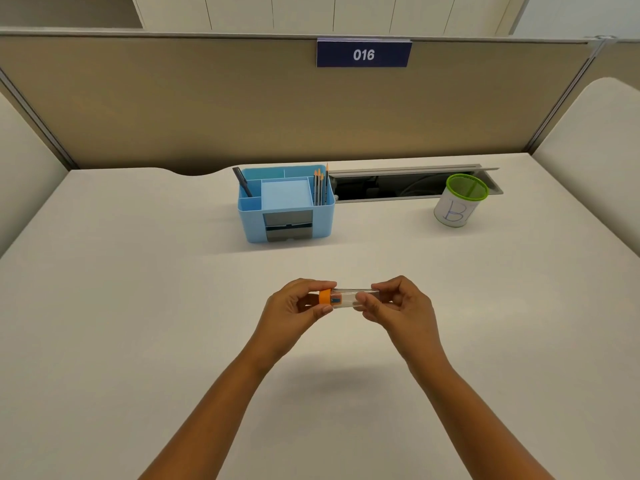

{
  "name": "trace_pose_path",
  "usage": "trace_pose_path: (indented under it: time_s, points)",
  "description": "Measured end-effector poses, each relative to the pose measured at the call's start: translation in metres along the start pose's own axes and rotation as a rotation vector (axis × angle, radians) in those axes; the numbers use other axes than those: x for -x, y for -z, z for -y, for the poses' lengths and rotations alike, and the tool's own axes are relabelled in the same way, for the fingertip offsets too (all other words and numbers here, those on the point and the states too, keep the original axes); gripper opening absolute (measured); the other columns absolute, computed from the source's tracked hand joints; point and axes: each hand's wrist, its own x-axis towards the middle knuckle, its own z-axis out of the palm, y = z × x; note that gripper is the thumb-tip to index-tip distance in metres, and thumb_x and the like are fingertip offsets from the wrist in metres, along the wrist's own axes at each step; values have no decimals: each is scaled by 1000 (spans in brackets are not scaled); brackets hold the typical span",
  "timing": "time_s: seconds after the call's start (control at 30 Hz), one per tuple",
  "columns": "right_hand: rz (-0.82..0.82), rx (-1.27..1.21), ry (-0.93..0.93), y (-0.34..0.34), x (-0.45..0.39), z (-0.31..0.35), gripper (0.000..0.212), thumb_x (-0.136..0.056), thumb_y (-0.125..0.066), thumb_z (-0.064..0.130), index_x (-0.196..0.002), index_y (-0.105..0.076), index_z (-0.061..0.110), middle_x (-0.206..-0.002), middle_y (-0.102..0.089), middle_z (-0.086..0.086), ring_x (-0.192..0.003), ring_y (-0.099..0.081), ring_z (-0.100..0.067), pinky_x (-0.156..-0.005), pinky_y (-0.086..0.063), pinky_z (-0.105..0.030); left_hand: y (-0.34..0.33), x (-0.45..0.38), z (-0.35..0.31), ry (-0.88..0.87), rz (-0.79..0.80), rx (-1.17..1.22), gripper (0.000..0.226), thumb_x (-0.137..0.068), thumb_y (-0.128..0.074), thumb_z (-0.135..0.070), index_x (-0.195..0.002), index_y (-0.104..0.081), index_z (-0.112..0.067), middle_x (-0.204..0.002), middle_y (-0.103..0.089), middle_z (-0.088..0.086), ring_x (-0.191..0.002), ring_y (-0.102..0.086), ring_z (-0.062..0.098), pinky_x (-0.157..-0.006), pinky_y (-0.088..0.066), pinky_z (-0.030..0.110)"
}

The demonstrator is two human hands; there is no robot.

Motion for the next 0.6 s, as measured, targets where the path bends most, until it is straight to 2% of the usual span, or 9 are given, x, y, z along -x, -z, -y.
trace_pose_path:
  time_s: [0.17,0.33,0.43,0.53,0.6]
  points:
    - [28,-105,-123,0,1,2,43,-57,-73,43,-78,-57,9,-61,-72,-5,-57,-71,-20,-50,-55,-22,-1,0,-3,-88,8,-125,40,-76,-68,-6,-96,-60,-39,-94,-61,-17,-88,-57,-7,-76,-46,5]
    - [134,-136,-223,-2,2,2,40,-65,-64,49,-75,-47,13,-50,-65,-1,-40,-54,-11,-42,-47,-21,1,-1,-4,-96,21,-121,42,-75,-68,-6,-98,-59,-40,-95,-61,-15,-87,-58,-7,-74,-45,4]
    - [218,-95,-175,-1,2,4,34,-71,-65,44,-78,-48,15,-56,-66,1,-45,-52,-9,-42,-43,-18,5,-1,-4,-3,6,13,36,-76,-67,-15,-97,-61,-43,-94,-66,-13,-83,-62,-2,-71,-49,8]
    - [292,-5,-96,-1,2,5,17,-81,-66,26,-80,-50,19,-68,-68,0,-54,-58,-7,-47,-46,-19,9,-3,-5,59,-7,189,27,-71,-63,-28,-96,-65,-37,-88,-72,-16,-87,-67,6,-69,-51,11]
    - [283,59,-41,-2,3,4,17,-81,-67,22,-79,-50,23,-73,-68,0,-58,-61,-7,-50,-49,-20,9,-6,-7,71,8,220,26,-71,-62,-31,-96,-67,-34,-87,-72,-14,-86,-68,9,-68,-52,12]
